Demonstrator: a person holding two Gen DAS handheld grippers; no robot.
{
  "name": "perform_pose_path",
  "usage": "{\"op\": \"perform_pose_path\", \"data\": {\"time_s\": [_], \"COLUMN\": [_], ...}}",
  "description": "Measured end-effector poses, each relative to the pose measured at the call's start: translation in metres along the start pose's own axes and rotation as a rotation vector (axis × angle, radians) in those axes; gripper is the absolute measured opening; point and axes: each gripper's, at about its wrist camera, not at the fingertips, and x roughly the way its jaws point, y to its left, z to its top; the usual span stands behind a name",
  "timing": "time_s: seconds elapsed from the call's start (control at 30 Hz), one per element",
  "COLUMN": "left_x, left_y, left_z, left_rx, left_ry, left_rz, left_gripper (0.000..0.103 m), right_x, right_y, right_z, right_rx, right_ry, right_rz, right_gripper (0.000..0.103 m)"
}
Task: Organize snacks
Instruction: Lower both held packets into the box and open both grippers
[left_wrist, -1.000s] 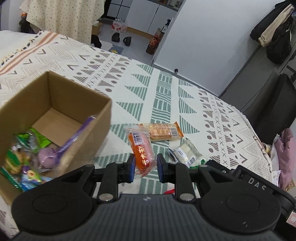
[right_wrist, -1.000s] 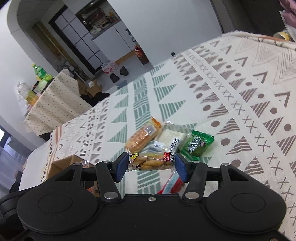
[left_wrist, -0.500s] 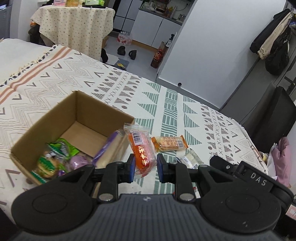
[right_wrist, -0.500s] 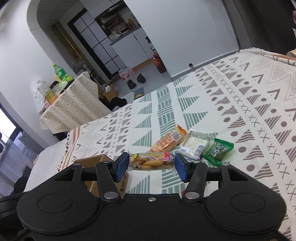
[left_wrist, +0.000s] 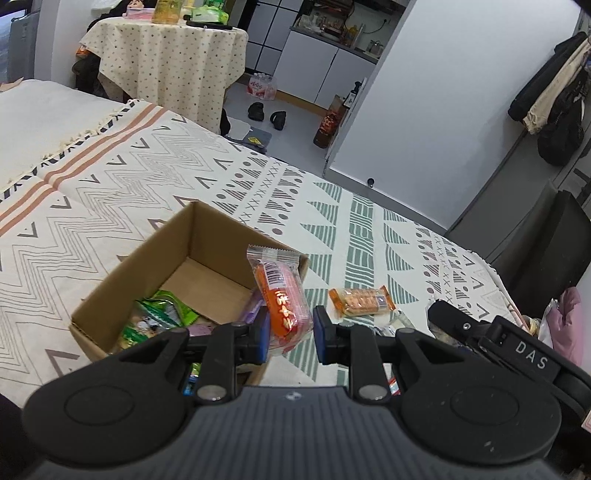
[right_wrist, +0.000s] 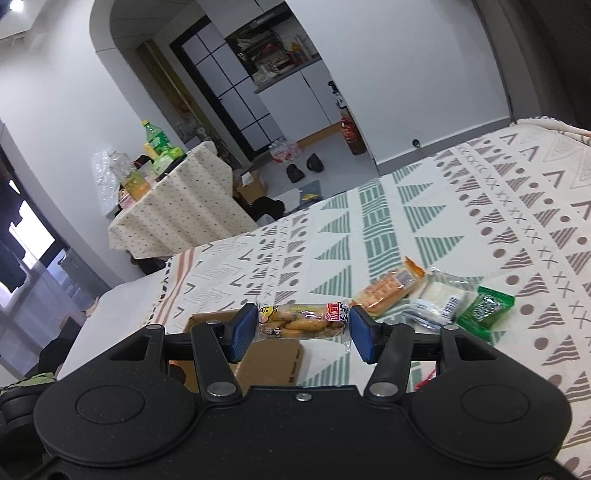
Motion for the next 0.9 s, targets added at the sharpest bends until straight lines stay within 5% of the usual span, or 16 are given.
{"op": "perform_pose_path", "data": {"time_s": [0.9], "left_x": [0.035], "left_y": [0.071], "left_z": [0.045], "left_rx": [-0.074], "left_ry": [0.081], "left_rz": [0.023], "left_gripper": [0.028], "right_x": [0.051], "right_y": [0.063], "right_z": [-0.013], "right_rx": [-0.076], "right_ry": [0.054], "right_rz": [0.021], "right_gripper": [0.053]}}
